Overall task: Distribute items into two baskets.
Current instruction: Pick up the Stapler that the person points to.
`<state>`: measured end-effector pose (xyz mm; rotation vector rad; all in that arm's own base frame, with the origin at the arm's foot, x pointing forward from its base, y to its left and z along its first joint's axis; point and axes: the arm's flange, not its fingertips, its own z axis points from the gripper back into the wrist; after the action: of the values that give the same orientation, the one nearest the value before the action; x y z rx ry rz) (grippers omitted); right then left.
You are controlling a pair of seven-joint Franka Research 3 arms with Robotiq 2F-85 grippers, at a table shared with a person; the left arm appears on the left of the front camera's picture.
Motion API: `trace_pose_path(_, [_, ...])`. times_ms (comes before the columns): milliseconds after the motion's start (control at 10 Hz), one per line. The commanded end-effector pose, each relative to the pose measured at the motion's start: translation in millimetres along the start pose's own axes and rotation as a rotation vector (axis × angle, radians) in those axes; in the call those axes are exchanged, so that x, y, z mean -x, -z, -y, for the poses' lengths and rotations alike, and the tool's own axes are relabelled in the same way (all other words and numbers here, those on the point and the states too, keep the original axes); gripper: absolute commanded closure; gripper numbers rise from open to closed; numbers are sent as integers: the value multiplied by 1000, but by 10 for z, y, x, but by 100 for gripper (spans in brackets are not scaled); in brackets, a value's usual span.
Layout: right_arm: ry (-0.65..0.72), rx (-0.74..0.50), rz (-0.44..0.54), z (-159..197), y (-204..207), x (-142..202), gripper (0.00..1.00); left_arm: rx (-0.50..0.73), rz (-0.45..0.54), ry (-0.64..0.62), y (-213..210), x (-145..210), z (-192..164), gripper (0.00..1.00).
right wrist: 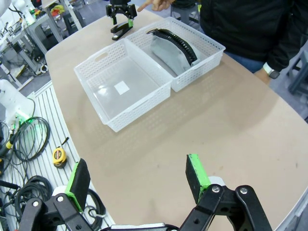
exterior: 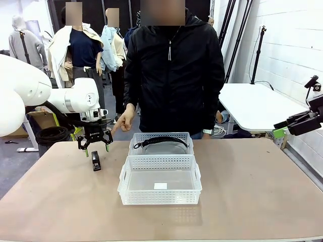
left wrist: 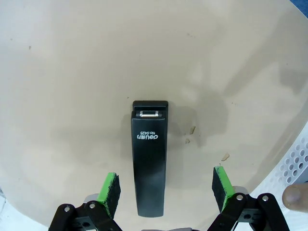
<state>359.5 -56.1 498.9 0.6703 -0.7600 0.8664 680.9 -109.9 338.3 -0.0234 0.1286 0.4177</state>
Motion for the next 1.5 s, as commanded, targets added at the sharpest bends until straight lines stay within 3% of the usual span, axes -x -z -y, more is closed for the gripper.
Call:
trace_pose_path(0, [-9,-5,32,-12,38,39,0,17,30,24,84,105,-85,0])
trace_pose_path(600, [-9,-5,32,-12,38,39,0,24,55,22,179,180,-194,0])
trace_pose_path(700, [-9,-5,32,-12,38,39,0,23,53,21,191,166,-194,7])
trace_pose_path(900, [-9,-5,32,-12,38,39,0,10,50,33,212,150,-182,28])
trace_pose_path(1300, [-9,-5,32,-12,38,39,0,-2,60,46,251,135,-188,90])
trace_pose_path(1400, [-9,-5,32,-12,38,39,0,-1,61,50,252,130,-196,100])
